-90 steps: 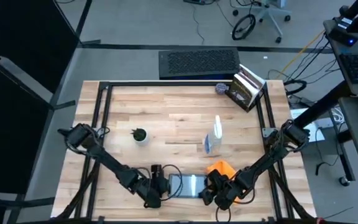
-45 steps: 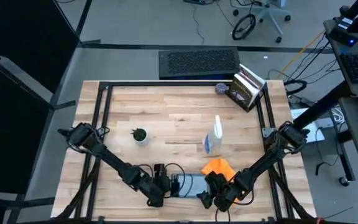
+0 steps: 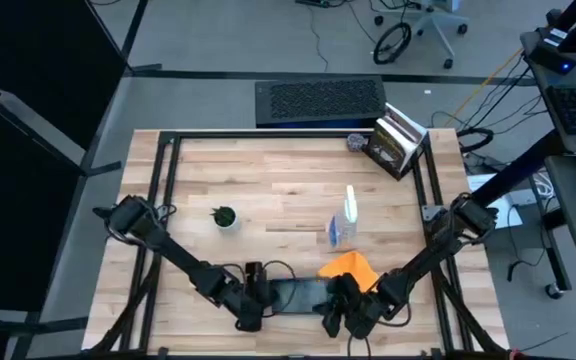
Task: Apply microfiber cloth
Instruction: Spray the back of tablet using the spray bottle
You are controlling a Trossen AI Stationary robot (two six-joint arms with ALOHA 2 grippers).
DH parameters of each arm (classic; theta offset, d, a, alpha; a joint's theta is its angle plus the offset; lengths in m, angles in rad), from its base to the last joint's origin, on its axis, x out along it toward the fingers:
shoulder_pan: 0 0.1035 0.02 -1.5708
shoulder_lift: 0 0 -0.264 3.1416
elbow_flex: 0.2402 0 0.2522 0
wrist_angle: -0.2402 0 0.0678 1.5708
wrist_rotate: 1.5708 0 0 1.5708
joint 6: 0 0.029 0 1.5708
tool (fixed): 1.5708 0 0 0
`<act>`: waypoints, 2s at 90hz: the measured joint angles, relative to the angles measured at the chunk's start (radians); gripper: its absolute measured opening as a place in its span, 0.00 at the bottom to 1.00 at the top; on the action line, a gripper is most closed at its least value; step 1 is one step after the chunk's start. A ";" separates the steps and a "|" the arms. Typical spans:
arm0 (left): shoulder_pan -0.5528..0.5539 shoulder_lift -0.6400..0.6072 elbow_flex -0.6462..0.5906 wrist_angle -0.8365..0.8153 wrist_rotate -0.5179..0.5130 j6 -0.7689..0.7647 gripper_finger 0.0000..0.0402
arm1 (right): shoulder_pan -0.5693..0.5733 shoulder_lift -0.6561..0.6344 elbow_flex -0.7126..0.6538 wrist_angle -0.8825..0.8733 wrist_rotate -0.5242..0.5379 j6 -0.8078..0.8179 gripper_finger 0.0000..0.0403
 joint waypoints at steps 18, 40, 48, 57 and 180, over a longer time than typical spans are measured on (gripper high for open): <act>-0.006 -0.129 0.001 -0.092 -0.009 -0.019 0.44 | 0.001 -0.012 0.004 0.013 0.008 -0.191 0.14; 0.007 -0.272 0.003 -0.117 -0.009 0.005 0.44 | -0.005 -0.013 0.005 0.009 0.019 -0.383 0.13; 0.019 -0.300 0.011 -0.096 0.001 0.007 0.44 | -0.012 -0.013 0.005 0.008 0.042 -0.488 0.13; 0.036 -0.302 0.019 -0.048 0.028 0.020 0.44 | -0.032 -0.013 0.005 0.006 0.070 -0.582 0.13; 0.137 -0.182 0.020 -0.038 0.139 0.087 0.02 | -0.105 -0.074 0.004 -0.052 -0.023 -0.664 0.49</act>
